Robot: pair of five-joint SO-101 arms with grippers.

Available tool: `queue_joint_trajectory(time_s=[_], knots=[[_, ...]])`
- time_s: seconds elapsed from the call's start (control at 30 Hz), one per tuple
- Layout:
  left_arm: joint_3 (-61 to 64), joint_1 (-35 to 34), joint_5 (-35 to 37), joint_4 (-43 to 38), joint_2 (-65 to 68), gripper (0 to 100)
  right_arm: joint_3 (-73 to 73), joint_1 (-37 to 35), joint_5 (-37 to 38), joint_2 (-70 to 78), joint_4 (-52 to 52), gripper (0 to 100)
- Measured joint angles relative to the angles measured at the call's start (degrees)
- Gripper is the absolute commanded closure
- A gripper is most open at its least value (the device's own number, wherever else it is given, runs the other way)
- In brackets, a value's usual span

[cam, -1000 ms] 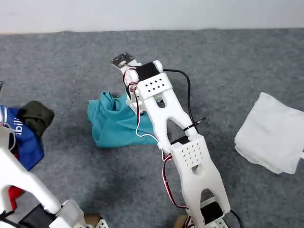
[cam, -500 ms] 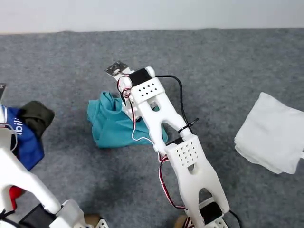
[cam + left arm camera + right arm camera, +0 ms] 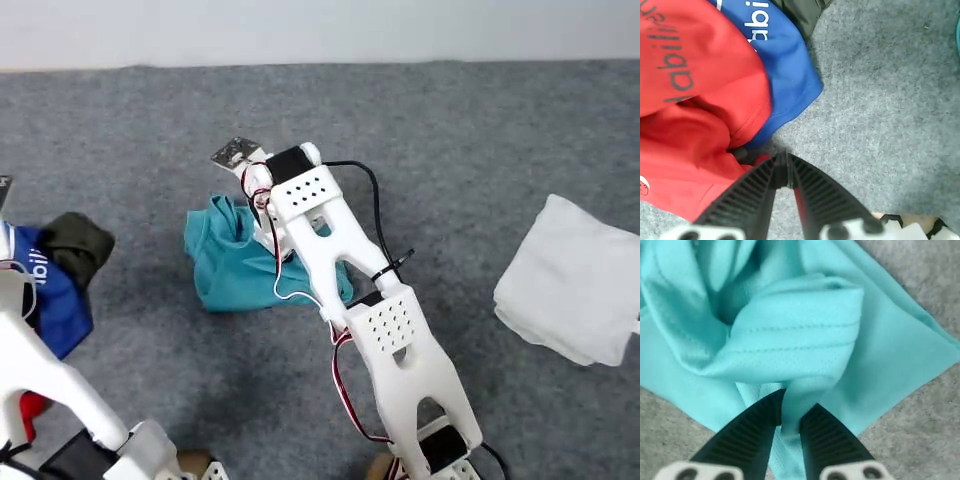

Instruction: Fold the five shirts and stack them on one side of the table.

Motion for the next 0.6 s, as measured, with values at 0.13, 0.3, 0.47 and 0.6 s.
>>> queue_joint_trajectory(time_s=[0.13, 0.3, 0.47, 0.6], knots=[[0.00, 0.00, 0.00, 0.00, 0.00, 99, 0.00, -1.32, 0.62, -3.78, 0.00, 98.8], [0.00, 0.00, 0.00, 0.00, 0.00, 99, 3.60, -7.65, 2.55, -9.67, 0.00, 98.8], [0.00, 0.00, 0.00, 0.00, 0.00, 99, 13.27, -15.38, 3.96, -13.71, 0.00, 98.7], [0.00, 0.00, 0.00, 0.00, 0.00, 99, 19.25, -18.37, 5.63, -13.89, 0.00, 91.3]])
